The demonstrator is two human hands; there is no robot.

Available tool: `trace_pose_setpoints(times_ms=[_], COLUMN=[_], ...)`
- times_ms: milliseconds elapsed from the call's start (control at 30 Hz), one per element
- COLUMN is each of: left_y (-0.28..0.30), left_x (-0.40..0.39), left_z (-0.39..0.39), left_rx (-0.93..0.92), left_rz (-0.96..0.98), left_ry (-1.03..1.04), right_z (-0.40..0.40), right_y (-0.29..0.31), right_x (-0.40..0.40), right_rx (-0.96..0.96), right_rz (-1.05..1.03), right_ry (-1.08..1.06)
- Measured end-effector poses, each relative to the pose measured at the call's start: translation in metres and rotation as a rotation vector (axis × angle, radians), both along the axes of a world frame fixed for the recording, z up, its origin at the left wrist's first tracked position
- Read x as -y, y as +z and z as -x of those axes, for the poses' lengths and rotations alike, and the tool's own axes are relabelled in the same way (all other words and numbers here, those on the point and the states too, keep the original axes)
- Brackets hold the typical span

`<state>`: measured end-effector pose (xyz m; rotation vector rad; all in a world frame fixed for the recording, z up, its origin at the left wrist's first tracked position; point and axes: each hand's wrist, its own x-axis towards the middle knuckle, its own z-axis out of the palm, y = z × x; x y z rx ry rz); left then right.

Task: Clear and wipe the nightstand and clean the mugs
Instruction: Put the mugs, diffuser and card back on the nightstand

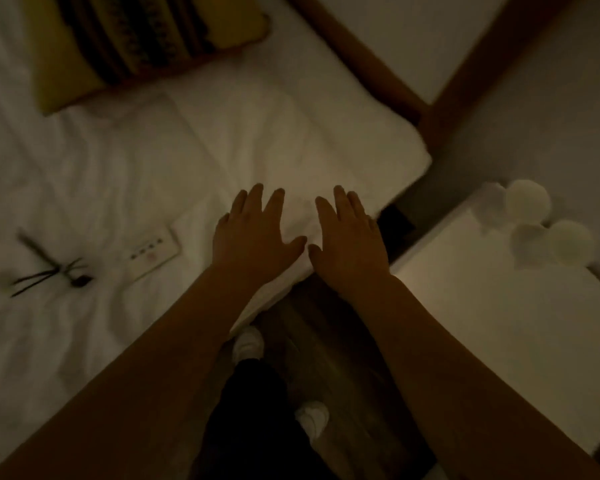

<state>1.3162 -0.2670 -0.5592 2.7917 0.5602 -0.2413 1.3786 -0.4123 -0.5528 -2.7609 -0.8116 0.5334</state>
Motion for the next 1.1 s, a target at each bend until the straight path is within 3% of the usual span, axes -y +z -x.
trace_pose_setpoints(times_ms=[333, 567, 767, 833, 967, 1100], left_y=[-0.032, -0.06, -0.081, -0.089, -0.102, -0.107], left_x=[-0.118, -0.169, -0.219, -0.234, -0.258, -0.267], left_z=[0.146, 0.21, 0.237, 0.238, 0.227, 0.217], left_rx=[-0.051, -0.101, -0.189, -0.117, 0.122, 0.219], left_rz=[0.085, 0.115, 0.143, 0.16, 0.232, 0.347], left_ry=[0.328, 0.491, 0.751, 0.789, 0.568, 0.663], right_z=[0.065, 0.091, 0.102, 0.103, 0.1, 0.095], right_y=[-0.024, -0.049, -0.066, -0.07, -0.081, -0.087], right_x=[-0.172, -0.242, -0.286, -0.296, -0.306, -0.308], right_rx=[-0.03, -0.062, -0.043, -0.038, -0.066, -0.1], right_rz=[0.009, 0.049, 0.11, 0.166, 0.339, 0.41], right_ry=[0.344, 0.433, 0.538, 0.584, 0.668, 0.711])
